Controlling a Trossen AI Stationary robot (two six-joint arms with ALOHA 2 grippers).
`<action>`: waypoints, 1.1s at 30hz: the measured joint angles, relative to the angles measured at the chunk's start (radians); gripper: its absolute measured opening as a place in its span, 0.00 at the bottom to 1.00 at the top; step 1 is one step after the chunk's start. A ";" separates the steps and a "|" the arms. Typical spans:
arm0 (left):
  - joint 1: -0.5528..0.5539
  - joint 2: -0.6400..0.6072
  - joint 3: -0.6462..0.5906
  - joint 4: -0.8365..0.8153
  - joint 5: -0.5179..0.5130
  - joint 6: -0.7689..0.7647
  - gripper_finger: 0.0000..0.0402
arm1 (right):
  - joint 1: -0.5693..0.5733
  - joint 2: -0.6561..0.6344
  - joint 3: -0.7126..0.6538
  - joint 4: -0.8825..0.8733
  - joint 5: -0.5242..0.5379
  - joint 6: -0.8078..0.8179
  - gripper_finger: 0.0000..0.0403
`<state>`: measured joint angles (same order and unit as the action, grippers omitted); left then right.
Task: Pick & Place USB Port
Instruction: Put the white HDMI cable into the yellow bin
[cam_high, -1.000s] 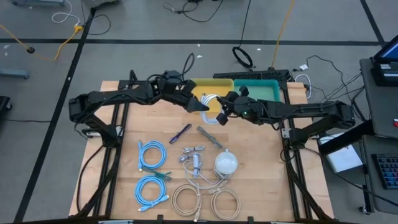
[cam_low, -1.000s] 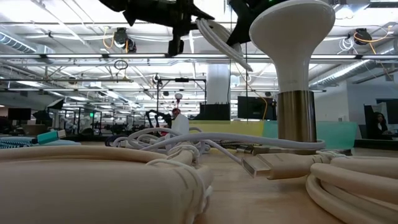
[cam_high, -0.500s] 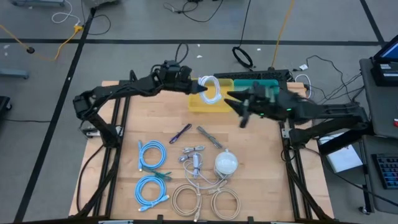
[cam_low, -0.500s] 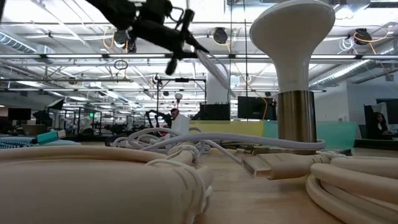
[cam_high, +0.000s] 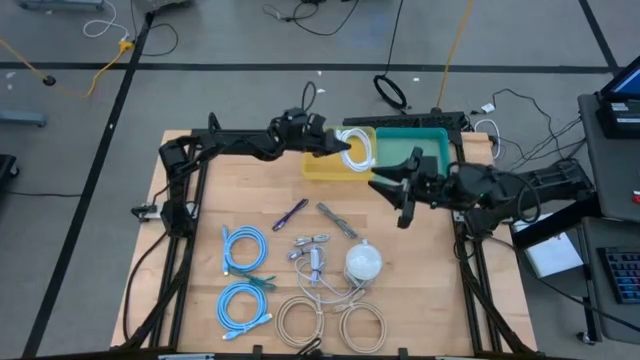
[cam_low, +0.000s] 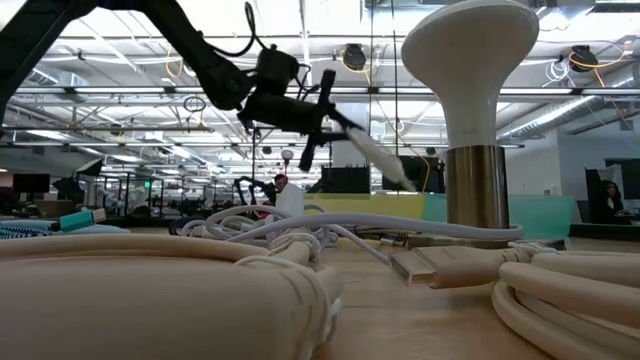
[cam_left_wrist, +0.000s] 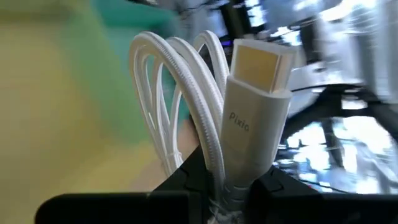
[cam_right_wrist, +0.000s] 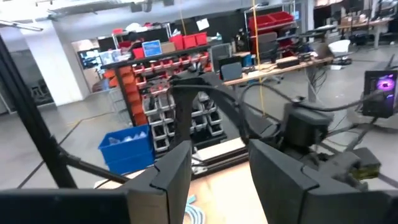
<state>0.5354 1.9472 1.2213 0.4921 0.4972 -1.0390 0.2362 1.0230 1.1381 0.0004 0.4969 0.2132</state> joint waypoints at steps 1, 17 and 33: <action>0.001 -0.001 0.000 -0.037 -0.008 0.021 0.12 | 0.005 0.005 0.000 0.001 0.001 0.003 0.37; 0.016 -0.003 0.000 -0.237 -0.019 0.092 0.33 | 0.021 0.020 0.000 0.014 0.005 0.007 0.36; 0.106 -0.278 0.002 -0.660 -0.158 0.300 0.42 | 0.021 0.020 0.000 0.006 0.031 -0.001 0.36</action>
<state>0.6418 1.6692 1.2228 -0.1674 0.3391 -0.7389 0.2573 1.0428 1.1378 0.0067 0.5274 0.2120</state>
